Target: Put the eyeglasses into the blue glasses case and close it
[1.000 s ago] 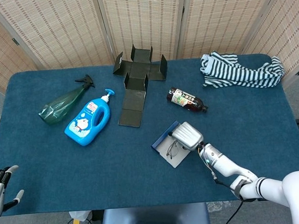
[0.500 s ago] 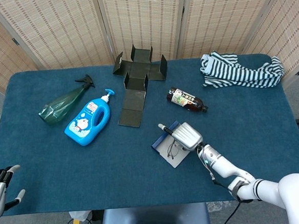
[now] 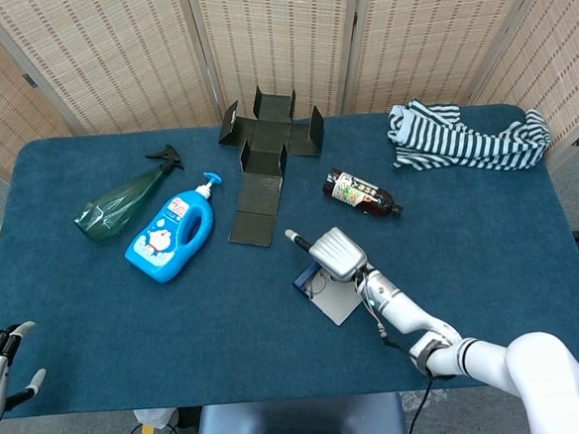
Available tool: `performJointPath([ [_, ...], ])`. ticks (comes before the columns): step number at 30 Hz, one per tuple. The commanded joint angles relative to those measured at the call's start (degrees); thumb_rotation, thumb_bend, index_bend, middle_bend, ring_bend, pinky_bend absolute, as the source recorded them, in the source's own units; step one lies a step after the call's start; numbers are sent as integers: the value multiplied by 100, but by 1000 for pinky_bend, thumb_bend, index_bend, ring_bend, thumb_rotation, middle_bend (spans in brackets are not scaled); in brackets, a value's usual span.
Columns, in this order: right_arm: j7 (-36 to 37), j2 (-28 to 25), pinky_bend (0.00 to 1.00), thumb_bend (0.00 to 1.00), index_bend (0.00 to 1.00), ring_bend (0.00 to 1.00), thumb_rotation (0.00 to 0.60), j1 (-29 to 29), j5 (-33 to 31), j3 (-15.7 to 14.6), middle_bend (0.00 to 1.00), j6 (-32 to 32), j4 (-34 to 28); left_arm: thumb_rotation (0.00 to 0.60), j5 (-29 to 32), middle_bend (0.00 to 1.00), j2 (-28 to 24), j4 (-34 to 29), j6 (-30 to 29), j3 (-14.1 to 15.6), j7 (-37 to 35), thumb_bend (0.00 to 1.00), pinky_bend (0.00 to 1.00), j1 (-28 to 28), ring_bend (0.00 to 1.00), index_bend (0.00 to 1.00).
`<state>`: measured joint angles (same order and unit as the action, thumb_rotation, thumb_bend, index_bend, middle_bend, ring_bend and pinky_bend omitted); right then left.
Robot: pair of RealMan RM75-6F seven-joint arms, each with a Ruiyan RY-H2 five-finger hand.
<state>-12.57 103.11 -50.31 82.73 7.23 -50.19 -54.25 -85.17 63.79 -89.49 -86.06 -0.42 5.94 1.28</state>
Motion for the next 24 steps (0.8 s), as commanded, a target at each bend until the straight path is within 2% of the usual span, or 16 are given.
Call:
performJointPath([
  [1, -36, 120, 903, 195, 0, 1000, 600, -127, -41, 82, 993, 94, 191, 600, 11, 257, -1, 9, -7, 4, -14, 303, 300, -14, 232, 228],
  [6, 62, 67, 903, 195, 0, 1000, 600, -130, 25, 34, 993, 47, 172, 600, 16, 257, -7, 23, -29, 0, -42, 303, 300, -29, 232, 227],
  [14, 236, -554, 903, 195, 1, 1000, 600, 284, 306, -317, 993, -439, -561, 600, -4, 257, 18, 64, -9, -1, -78, 302, 300, -15, 232, 227],
  [19, 412, -885, 903, 196, 81, 1000, 600, 600, 589, -602, 992, -877, -916, 600, -43, 257, 32, 48, -4, -2, -52, 304, 300, 6, 231, 227],
  [24, 562, -967, 903, 197, 93, 1000, 600, 855, 738, -826, 992, -1099, -920, 600, -73, 256, 38, 22, 6, 8, -25, 303, 300, 20, 232, 228],
])
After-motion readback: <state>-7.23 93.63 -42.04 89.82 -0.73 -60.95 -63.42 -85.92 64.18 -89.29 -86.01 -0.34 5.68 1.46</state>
